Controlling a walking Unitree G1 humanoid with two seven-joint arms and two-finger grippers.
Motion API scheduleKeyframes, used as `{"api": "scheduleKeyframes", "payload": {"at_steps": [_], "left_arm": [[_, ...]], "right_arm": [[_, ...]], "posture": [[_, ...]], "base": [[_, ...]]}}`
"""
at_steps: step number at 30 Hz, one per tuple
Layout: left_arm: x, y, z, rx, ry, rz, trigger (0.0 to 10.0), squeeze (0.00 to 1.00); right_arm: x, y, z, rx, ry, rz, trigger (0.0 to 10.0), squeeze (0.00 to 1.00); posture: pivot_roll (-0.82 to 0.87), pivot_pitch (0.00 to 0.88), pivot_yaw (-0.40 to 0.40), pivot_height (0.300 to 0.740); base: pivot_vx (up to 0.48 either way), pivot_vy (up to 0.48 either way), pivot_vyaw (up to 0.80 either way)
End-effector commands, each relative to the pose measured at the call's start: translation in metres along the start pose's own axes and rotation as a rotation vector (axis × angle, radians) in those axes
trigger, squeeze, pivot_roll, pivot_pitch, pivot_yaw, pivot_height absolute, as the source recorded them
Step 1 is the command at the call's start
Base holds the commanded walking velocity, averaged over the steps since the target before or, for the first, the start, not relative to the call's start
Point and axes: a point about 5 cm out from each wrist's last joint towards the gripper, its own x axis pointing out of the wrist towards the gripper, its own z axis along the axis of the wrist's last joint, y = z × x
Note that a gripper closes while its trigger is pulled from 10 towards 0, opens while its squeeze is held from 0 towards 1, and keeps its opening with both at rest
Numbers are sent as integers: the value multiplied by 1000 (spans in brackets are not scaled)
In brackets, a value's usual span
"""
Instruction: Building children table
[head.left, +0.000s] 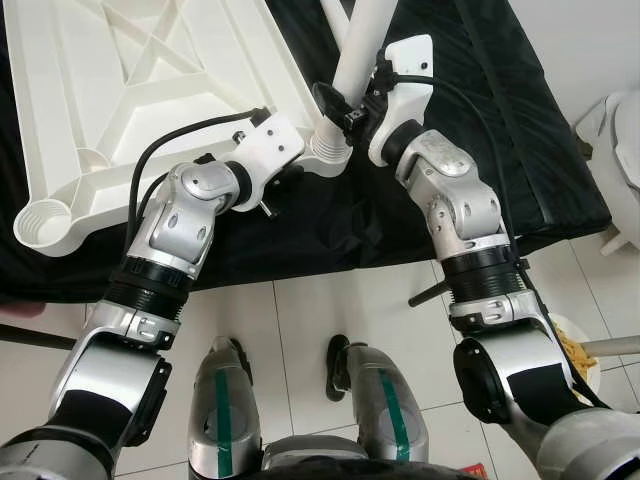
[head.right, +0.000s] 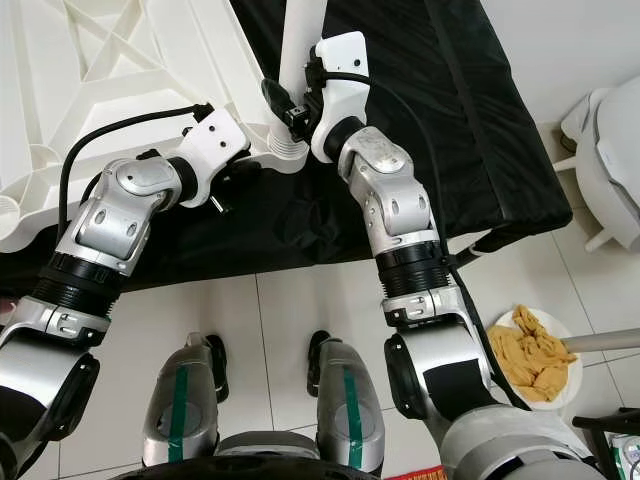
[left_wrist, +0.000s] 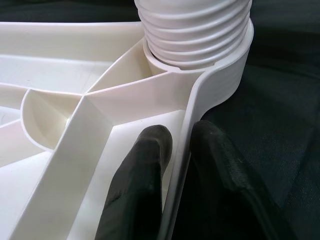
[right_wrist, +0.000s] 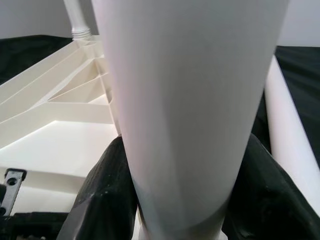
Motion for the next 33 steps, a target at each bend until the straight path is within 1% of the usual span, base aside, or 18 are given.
{"api": "scheduleKeyframes", "payload": {"at_steps": [1,3,6,9,16,21,23,24,25,26,29,32,33], "left_arm": [[-4,4,8,28,-29,23,10000,0],[-4,3,8,27,-29,25,10000,0],[-5,3,8,27,-29,25,10000,0],[-5,3,8,24,-31,25,10000,0],[-5,2,9,23,-33,26,10000,0],[-4,0,10,21,-38,21,10000,0],[-4,0,10,21,-38,21,10000,0],[-4,0,10,21,-38,21,10000,0],[-4,0,10,22,-38,21,10000,0],[-4,0,10,22,-38,21,10000,0],[-5,0,10,20,-39,21,10000,0],[-5,-1,10,20,-41,20,10000,0],[-5,-1,10,20,-41,20,10000,0]], "right_arm": [[-9,-24,-15,50,50,-181,10000,0],[-9,-19,-16,67,34,-202,10000,0],[-9,-17,-16,73,23,-212,10000,0],[-8,-10,-15,42,-14,-253,10000,0],[-6,-5,-14,42,-42,-289,10000,0],[1,-2,-9,75,-104,-423,10000,0],[2,-2,-9,92,-105,-443,10000,0],[2,-2,-9,92,-105,-443,10000,0],[2,-3,-8,90,-116,-486,10000,0],[2,-3,-8,90,-116,-486,10000,0],[4,-2,-8,84,-130,-562,10000,0],[6,0,-7,81,-137,-613,10000,0],[6,0,-7,81,-137,-613,10000,0]], "posture": [[22,107,-43,740],[22,107,-43,740],[22,107,-43,740],[21,110,-44,740],[21,111,-44,740],[27,110,-44,740],[27,110,-44,740],[27,110,-44,740],[28,109,-46,740],[28,109,-46,740],[30,107,-45,740],[31,106,-47,740],[31,106,-47,740]], "base": [[0,0,0],[0,0,0],[0,0,0],[0,0,0],[0,0,0],[0,0,0],[0,0,0],[0,0,0],[0,0,0],[0,0,0],[0,0,0],[0,0,0],[0,0,0]]}}
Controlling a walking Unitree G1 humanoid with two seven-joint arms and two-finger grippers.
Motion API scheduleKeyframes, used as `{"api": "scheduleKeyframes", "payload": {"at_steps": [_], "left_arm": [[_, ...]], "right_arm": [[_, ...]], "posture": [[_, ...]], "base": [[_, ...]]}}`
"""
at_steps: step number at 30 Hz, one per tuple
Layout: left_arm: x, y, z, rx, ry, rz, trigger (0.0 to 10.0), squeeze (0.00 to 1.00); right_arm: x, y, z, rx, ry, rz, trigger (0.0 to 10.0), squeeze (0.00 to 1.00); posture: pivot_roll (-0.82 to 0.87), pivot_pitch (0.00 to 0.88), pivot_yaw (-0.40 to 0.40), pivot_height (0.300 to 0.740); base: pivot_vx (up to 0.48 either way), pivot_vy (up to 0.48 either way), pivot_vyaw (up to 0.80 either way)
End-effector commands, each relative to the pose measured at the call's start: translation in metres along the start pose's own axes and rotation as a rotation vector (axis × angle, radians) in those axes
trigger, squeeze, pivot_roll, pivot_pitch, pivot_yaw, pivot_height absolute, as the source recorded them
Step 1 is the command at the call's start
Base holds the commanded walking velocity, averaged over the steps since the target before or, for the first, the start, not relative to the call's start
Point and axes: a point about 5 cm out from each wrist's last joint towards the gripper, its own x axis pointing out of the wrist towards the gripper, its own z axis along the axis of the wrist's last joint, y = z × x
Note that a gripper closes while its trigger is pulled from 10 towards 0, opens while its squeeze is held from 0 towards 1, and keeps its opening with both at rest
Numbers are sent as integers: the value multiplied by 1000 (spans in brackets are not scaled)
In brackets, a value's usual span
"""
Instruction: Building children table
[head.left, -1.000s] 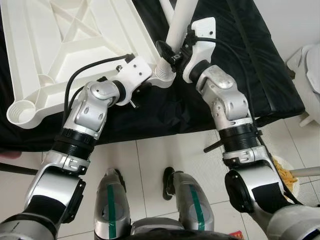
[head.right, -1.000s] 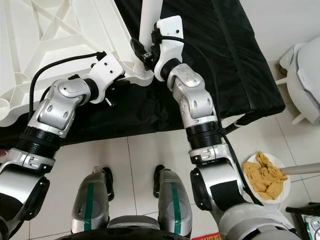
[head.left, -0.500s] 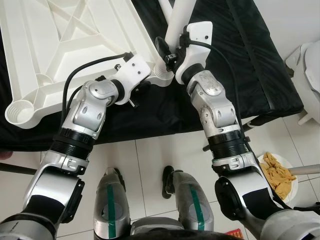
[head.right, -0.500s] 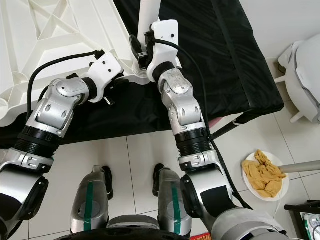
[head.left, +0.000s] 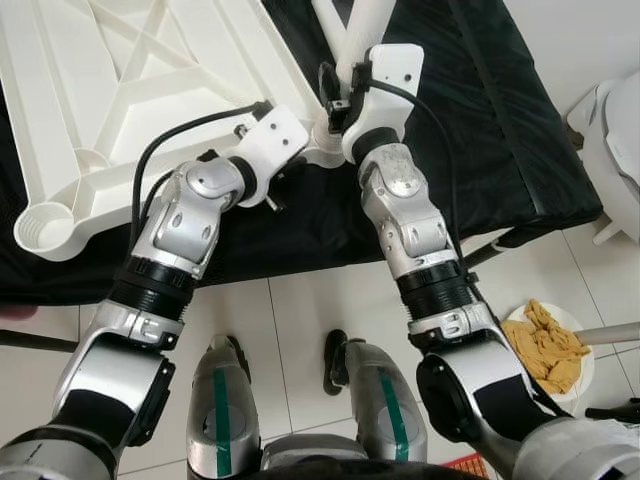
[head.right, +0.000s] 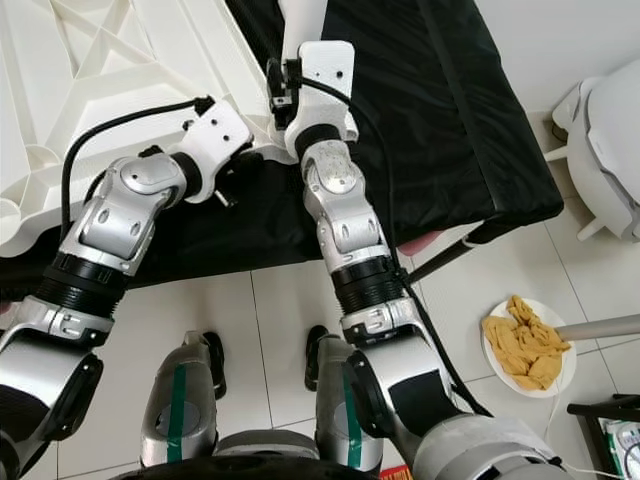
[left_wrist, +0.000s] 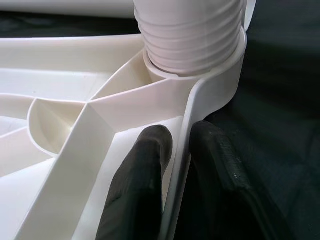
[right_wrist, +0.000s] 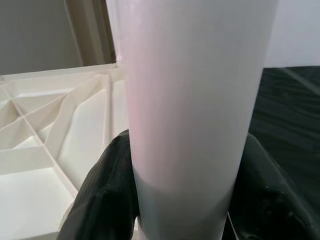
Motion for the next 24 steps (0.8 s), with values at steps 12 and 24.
{"api": "scheduleKeyframes", "payload": {"at_steps": [12,24], "left_arm": [[-6,-3,-1,6,-5,-9,10000,0],[-7,-2,-1,-9,-1,-3,10000,0]], "right_arm": [[4,-11,-5,11,3,-171,10000,0],[-2,-18,-14,1,20,-99,10000,1000]], "posture": [[35,96,-58,740],[31,97,-62,740]], "base": [[0,0,0],[0,0,0]]}}
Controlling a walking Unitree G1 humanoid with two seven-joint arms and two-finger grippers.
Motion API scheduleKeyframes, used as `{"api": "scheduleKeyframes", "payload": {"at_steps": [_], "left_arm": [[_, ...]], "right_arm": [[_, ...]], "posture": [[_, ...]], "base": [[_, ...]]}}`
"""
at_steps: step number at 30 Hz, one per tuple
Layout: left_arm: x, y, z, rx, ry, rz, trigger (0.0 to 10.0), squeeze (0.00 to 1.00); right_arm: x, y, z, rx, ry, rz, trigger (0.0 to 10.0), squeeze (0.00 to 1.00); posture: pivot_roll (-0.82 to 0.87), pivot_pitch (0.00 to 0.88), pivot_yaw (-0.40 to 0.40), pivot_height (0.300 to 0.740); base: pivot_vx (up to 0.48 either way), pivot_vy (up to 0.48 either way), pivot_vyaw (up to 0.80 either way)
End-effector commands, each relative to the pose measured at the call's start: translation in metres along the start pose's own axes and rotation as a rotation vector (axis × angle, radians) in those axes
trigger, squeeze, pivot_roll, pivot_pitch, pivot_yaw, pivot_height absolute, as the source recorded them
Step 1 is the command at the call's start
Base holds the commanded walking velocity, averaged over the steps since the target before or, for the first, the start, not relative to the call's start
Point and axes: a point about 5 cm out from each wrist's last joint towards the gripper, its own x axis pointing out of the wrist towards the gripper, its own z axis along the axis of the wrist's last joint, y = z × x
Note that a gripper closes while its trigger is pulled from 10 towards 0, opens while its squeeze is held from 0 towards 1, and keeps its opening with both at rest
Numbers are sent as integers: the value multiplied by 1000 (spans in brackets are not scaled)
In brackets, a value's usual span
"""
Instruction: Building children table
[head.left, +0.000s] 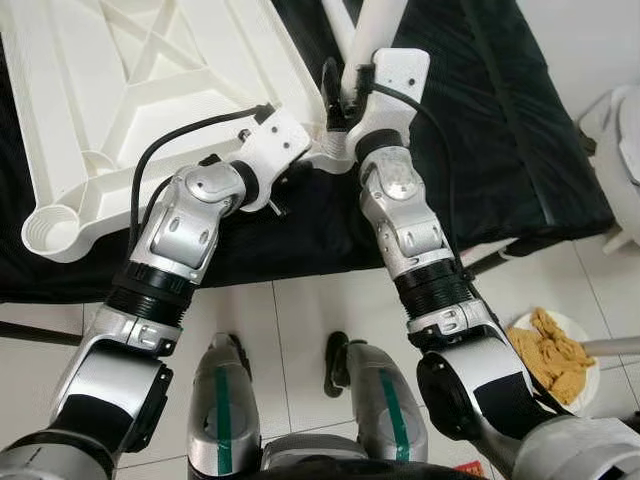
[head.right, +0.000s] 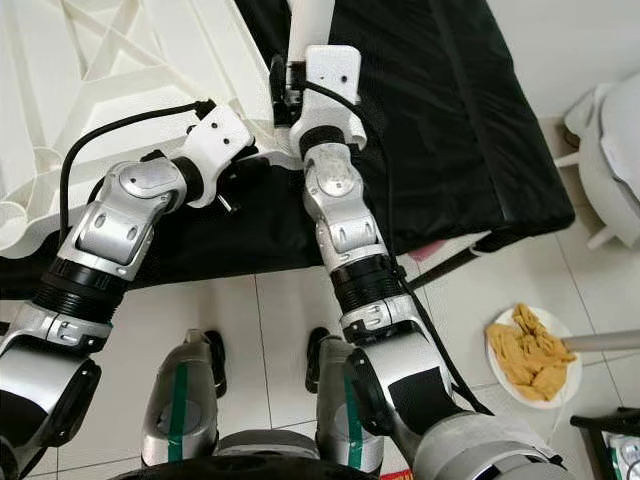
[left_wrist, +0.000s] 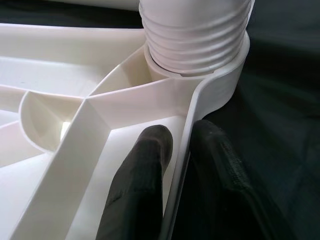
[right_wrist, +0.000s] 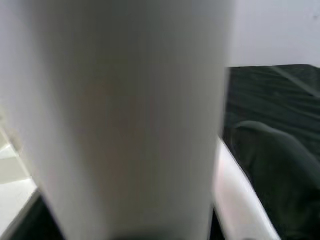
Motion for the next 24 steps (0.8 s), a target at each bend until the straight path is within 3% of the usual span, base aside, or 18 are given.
{"api": "scheduleKeyframes", "payload": {"at_steps": [1,6,7,15,21,22,23,24], "left_arm": [[-3,3,0,31,9,14,10000,0],[-3,4,0,5,7,11,10000,0],[-3,4,0,-3,7,7,10000,1000],[-6,4,0,-54,2,-35,10000,1000],[-6,6,-1,-9,31,-30,10000,1000],[-6,6,-1,-2,29,-32,10000,188],[-6,6,0,4,30,-33,10000,0],[-6,6,0,4,30,-38,10000,0]], "right_arm": [[-1,-8,-6,15,36,-23,10000,1000],[-3,-6,-5,7,23,63,10000,1000],[-4,-6,-5,20,21,90,10000,0],[-16,-17,-7,50,22,275,10000,0],[-23,-27,-10,36,42,346,10000,0],[-24,-31,-9,29,37,358,10000,0],[-26,-37,-8,22,33,374,10000,0],[-28,-43,-6,17,29,394,10000,0]], "posture": [[32,97,-63,740],[32,97,-63,740],[30,99,-61,740],[23,109,-52,740],[22,109,-48,740],[22,109,-45,740],[23,108,-42,740],[23,108,-40,740]], "base": [[0,0,0],[0,0,0],[0,0,0],[0,0,0],[0,0,0],[0,0,0],[0,0,0],[0,0,0]]}}
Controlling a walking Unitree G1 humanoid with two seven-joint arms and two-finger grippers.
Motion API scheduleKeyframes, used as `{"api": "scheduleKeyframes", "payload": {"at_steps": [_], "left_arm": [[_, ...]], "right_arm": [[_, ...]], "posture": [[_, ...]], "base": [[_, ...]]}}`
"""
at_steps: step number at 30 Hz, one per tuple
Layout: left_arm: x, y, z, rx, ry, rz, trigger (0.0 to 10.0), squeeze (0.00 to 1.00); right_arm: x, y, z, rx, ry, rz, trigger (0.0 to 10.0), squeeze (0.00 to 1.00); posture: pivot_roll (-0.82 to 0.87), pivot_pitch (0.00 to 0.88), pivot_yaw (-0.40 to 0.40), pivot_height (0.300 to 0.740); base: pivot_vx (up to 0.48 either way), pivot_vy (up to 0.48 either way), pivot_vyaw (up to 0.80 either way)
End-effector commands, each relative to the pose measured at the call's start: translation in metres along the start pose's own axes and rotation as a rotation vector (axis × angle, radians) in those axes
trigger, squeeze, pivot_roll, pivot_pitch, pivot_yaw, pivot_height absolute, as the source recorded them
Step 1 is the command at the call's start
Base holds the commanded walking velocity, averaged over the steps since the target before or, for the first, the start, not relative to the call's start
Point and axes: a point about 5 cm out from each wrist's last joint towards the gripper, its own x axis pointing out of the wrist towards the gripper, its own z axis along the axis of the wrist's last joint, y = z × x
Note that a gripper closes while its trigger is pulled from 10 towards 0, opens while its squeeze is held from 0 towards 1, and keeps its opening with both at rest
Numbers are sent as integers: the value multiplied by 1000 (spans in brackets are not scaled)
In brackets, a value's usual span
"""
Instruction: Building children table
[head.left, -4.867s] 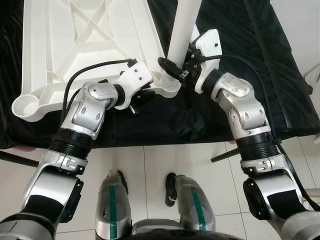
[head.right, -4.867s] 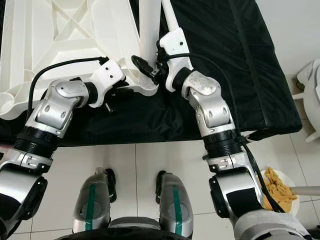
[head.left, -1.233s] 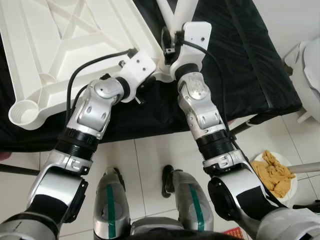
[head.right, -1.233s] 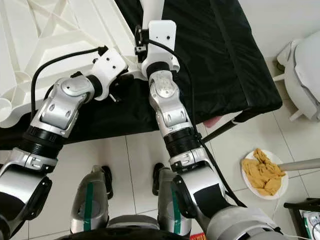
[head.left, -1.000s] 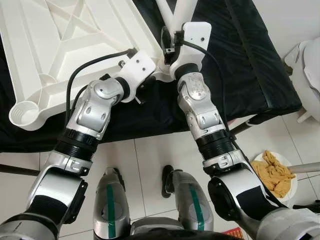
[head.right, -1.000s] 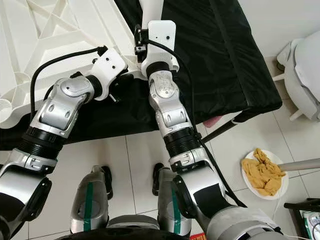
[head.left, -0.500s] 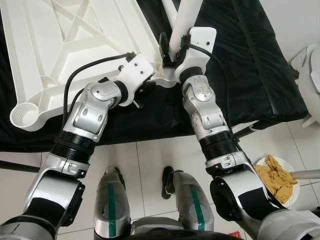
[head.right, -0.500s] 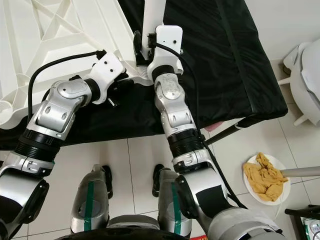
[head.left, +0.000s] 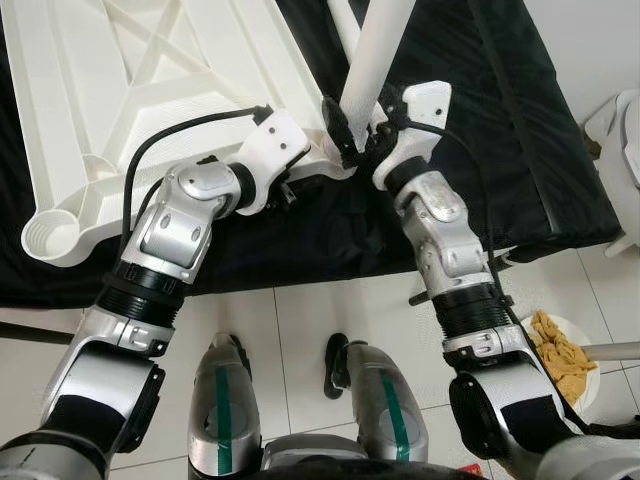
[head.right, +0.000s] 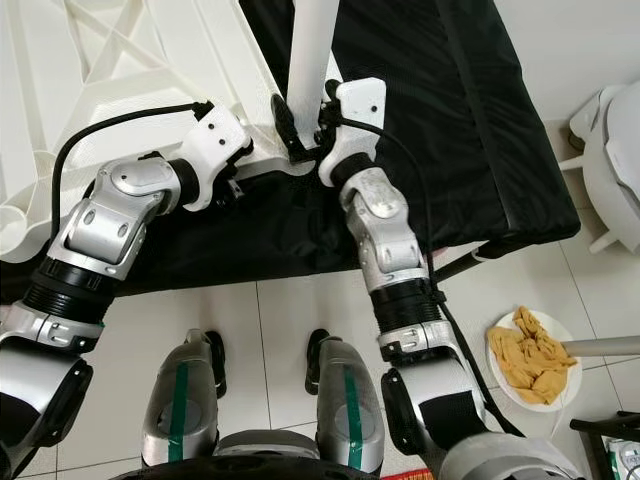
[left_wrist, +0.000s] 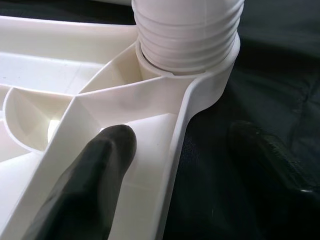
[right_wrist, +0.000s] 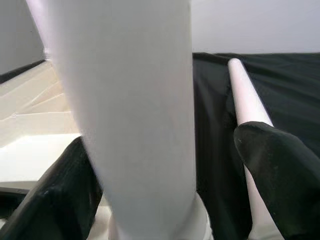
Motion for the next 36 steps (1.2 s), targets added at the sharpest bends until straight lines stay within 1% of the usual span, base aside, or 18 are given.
{"api": "scheduleKeyframes", "payload": {"at_steps": [1,4,8,10,12,14,15,17,18,19,20,21,22,30,31,32,35,36], "left_arm": [[-2,6,-1,21,24,28,10000,0],[-2,6,1,31,23,32,10000,0],[1,4,2,26,30,25,10000,0],[1,4,3,30,28,25,10000,0],[3,3,2,25,36,19,10000,0],[3,3,2,25,36,19,10000,0],[4,3,2,23,37,13,10000,0],[4,3,3,22,36,13,10000,0],[3,2,3,21,33,11,6627,0],[3,2,3,21,33,11,6627,0],[3,2,3,17,30,9,1843,0],[2,2,3,10,27,5,2078,0],[2,2,3,5,26,1,0,0],[-1,2,3,3,26,0,0,0],[-1,2,2,5,34,-2,2039,0],[0,2,1,0,36,-6,10000,0],[0,2,0,8,39,-5,10000,0],[-1,3,0,25,37,-8,588,0]], "right_arm": [[-9,-10,1,2,2,23,10000,0],[-12,-15,2,-15,3,34,10000,0],[-20,-23,6,-23,-2,92,10000,0],[-21,-23,6,-19,-5,102,10000,0],[-24,-28,9,-43,-3,125,10000,0],[-24,-28,9,-43,-3,125,10000,0],[-26,-33,11,-54,3,136,10000,0],[-26,-34,11,-55,5,140,10000,0],[-26,-35,11,-58,6,146,10000,0],[-26,-35,11,-58,6,146,10000,0],[-26,-35,12,-60,6,152,10000,0],[-26,-36,12,-62,6,156,10000,0],[-27,-36,12,-63,6,159,10000,0],[-29,-39,11,-75,21,191,10000,0],[-29,-39,11,-75,22,201,10000,0],[-29,-39,11,-77,22,207,10000,0],[-29,-40,12,-77,21,222,10000,0],[-29,-41,12,-78,21,234,10000,0]], "posture": [[23,108,-40,740],[23,107,-40,740],[22,107,-39,740],[22,107,-39,740],[19,105,-38,740],[19,105,-38,740],[18,103,-36,740],[18,103,-36,740],[20,101,-36,740],[20,101,-36,740],[20,100,-35,740],[20,100,-35,740],[20,100,-35,740],[24,94,-35,740],[23,92,-34,740],[23,91,-34,740],[22,88,-33,740],[22,86,-32,740]], "base": [[0,0,0],[0,0,0],[0,0,0],[0,0,0],[0,0,0],[0,0,0],[0,0,0],[0,0,0],[0,0,0],[0,0,0],[0,0,0],[0,0,0],[0,0,0],[0,0,0],[0,0,0],[0,0,0],[0,0,0],[0,0,0]]}}
